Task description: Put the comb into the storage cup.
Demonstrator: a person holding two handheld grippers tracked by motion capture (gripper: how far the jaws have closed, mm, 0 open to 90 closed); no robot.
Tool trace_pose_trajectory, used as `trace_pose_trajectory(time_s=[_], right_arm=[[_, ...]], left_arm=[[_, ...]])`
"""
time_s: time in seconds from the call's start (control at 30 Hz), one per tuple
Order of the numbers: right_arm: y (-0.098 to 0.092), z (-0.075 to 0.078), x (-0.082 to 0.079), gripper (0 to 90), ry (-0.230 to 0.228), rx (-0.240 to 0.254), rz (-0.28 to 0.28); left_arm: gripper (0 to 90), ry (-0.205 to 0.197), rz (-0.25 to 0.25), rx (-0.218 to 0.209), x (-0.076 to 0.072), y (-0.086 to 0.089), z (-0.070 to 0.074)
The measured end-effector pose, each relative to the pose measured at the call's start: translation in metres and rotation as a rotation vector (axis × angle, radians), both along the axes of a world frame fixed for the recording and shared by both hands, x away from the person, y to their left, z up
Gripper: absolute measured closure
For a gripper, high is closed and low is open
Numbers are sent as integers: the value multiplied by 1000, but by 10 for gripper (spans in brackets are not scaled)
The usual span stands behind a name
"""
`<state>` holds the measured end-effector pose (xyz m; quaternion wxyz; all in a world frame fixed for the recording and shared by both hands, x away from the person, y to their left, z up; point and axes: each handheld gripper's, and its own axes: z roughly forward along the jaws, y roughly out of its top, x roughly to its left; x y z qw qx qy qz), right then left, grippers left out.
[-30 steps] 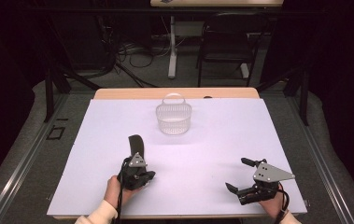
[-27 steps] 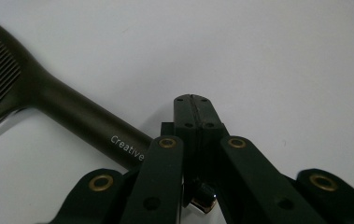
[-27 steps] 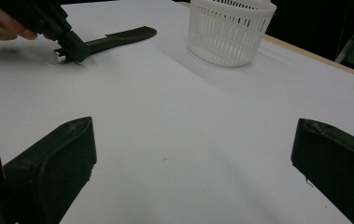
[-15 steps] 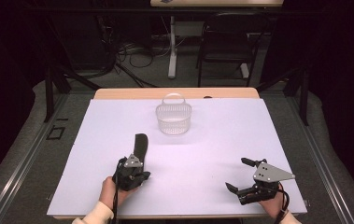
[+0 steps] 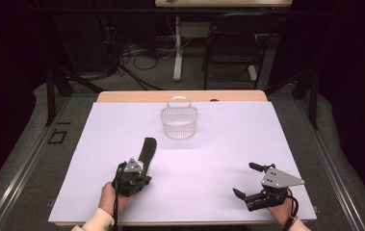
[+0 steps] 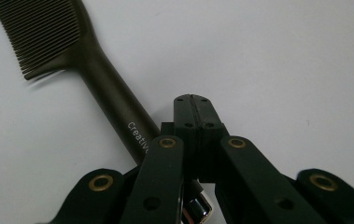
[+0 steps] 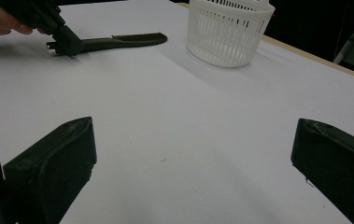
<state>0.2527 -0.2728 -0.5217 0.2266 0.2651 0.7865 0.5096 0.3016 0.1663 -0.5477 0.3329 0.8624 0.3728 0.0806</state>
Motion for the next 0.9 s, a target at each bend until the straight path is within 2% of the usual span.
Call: trace_pose_trajectory(time_s=[0.9], right_arm=[[0,1,-1,0,-1,4,-3]], left_arm=[[899,-11,36,36,2,9,0]])
